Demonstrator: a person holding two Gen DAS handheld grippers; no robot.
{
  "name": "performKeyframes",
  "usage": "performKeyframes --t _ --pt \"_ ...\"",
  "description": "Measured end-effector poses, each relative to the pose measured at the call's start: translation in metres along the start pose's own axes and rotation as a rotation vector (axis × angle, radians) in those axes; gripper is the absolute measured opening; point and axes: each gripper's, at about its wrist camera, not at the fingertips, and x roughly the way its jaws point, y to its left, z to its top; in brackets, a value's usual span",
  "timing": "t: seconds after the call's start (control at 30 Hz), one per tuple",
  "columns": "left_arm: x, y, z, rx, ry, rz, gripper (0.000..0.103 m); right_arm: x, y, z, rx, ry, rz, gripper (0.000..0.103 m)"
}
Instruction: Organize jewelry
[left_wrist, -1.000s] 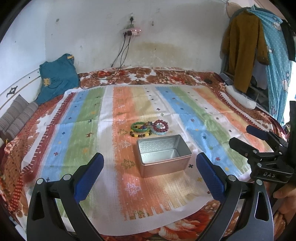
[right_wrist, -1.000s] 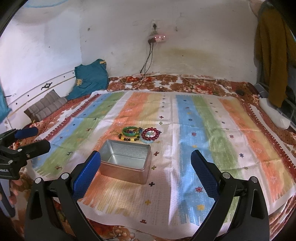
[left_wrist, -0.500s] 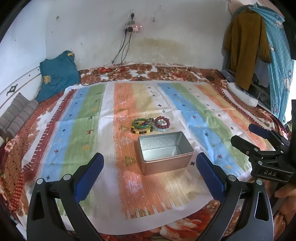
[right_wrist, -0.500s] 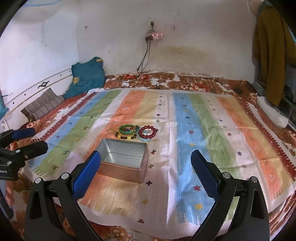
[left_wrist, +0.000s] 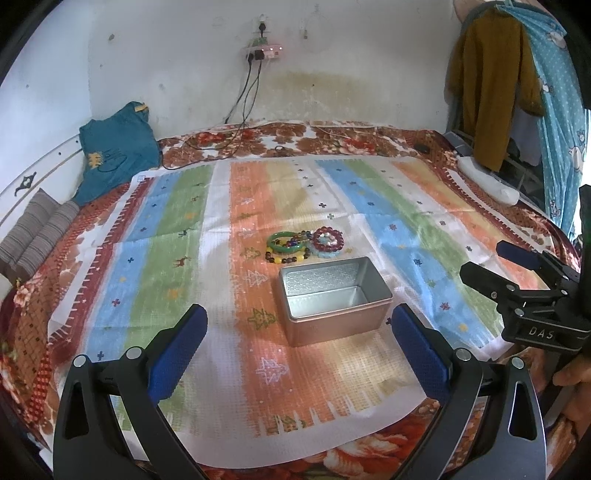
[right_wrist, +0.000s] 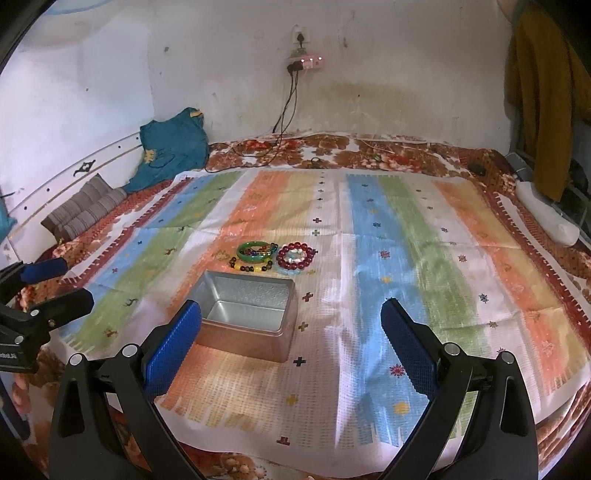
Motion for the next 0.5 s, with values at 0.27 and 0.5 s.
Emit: performKeyframes --t 0.27,0.5 --pt "0.001 0.001 -0.001 0.004 0.002 0.004 0.097 0.005 -0.001 0.002 0.007 0.015 0.003 0.099" --pt "0.006 0.000 0.001 0.024 0.016 0.013 0.097 0.013 -0.001 0.005 0.012 0.038 0.005 0.099"
